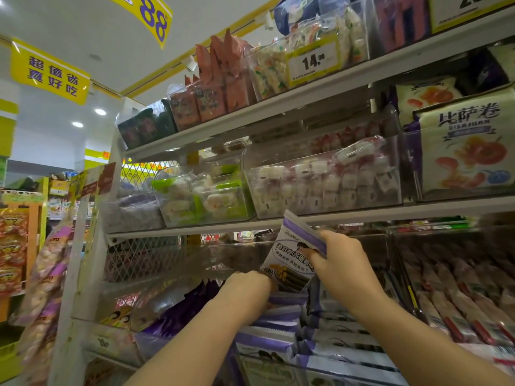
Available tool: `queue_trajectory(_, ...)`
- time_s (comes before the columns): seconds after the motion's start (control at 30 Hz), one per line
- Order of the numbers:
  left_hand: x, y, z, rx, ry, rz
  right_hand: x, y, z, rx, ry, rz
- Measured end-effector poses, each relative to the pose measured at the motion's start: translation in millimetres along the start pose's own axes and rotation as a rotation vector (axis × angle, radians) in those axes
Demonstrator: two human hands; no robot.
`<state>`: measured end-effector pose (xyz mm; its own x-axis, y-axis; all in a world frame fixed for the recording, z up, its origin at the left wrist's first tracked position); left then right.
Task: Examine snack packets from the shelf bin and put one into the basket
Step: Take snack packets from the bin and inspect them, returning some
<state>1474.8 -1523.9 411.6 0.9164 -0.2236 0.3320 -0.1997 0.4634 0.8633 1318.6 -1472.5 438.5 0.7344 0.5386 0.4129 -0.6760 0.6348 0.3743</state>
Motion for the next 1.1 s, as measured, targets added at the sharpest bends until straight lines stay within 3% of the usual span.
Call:
queue_trajectory(0.2, 1, -1, -8, -0.136, -0.014, -0.021, -7, -11, 0, 0.045, -0.078, 0.064)
queue_trajectory(0.4, 46, 38, -46, -0.714, 0.144, -0.487, -19, -10, 0, 0.09, -0.179, 0.099)
queue_trajectory(0.57, 85, 52, -79, -1.023, 0.284, -0.638, -22, -33, -17, 0.301, -0.222, -0.172)
queue_trajectory(0.73, 104, 46, -114, -1.081, 0.339, -0.671, -9, -31, -29, 0.332, -0.136, -0.231)
queue_trajectory(0.9, 110, 44, -156, -1.134, 0.35, -0.669, 24, -13, -43, 0.119, 0.015, -0.283)
queue_trajectory(1.0, 106, 33, -183, -1.1, 0.352, -0.66, 65, -21, -65, 0.031, 0.157, -0.005)
queue_trajectory(1.1, 103, 8, -208, -0.974, 0.353, -0.651, 105, -49, -101, 0.211, 0.152, 0.335)
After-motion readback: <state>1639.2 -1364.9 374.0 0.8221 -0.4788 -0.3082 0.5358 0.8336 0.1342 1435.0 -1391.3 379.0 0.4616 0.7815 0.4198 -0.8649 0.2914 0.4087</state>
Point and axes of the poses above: each hand's wrist, its own z-axis towards the middle knuckle, its own y-axis out of the back of the hand, x = y × z, the point moved 4 cm from there along z, towards the middle knuckle, and after that the axes turned 4 degrees about y, right-handed, at the moved point
